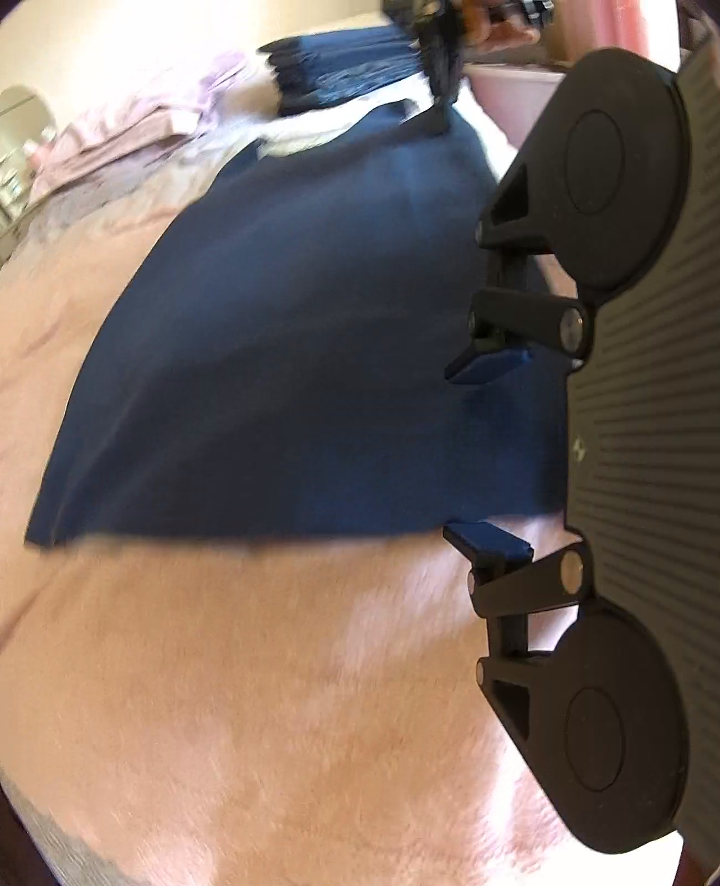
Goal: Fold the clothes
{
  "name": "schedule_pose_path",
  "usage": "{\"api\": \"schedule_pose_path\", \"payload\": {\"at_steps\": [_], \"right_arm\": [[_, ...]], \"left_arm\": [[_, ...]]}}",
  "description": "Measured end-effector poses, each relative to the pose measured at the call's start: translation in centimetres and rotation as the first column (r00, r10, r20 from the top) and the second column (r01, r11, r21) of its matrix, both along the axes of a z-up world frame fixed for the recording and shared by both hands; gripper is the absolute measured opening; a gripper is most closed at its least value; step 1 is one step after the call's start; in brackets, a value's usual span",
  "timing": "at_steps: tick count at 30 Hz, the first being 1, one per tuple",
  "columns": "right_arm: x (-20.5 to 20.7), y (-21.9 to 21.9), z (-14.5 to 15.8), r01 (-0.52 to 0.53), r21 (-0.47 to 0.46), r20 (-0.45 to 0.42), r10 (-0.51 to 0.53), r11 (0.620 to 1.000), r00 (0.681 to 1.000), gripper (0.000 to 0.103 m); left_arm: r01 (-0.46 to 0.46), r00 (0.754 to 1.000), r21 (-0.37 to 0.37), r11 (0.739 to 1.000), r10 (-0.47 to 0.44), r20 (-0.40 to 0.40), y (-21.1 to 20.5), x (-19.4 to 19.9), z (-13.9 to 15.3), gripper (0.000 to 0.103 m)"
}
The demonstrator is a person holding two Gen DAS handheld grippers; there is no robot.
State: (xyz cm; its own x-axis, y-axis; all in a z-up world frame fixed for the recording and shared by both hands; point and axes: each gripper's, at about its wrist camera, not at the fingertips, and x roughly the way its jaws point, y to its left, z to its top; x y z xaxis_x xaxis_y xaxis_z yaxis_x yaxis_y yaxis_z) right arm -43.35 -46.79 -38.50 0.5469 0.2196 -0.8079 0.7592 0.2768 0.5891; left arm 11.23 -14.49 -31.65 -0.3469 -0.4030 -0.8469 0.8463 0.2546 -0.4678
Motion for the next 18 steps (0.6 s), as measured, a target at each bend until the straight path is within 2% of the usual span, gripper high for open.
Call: {"api": "schedule_pose_path", "payload": {"at_steps": [3,10,15,18], "right_arm": [[0.2,0.0,0.1,0.003,-0.001,-0.007,-0.003,1.000,1.000,0.000],[0.9,0.1,0.0,-0.003,0.004,-0.017,0.003,1.000,1.000,0.000],[1.1,0.0,-0.2,-0.009,0.008,-0.026,0.009,1.000,1.000,0.000],[1.1,-0.1,-0.2,-0.013,0.009,-0.031,0.013,1.000,0.999,0.000]], "left_arm": [[0.017,0.999,-0.022,1.000,-0.017,0.034,0.3,-1.0,1.4,0.049],[0.060,0.997,-0.051,0.997,-0.058,0.046,-0.8,-2.3,1.1,0.049],[0.104,0.990,-0.055,0.993,-0.098,0.103,-2.5,-3.9,0.3,0.049],[0.076,0.990,-0.043,0.996,-0.070,0.122,-1.7,-3.1,0.3,0.049]]}}
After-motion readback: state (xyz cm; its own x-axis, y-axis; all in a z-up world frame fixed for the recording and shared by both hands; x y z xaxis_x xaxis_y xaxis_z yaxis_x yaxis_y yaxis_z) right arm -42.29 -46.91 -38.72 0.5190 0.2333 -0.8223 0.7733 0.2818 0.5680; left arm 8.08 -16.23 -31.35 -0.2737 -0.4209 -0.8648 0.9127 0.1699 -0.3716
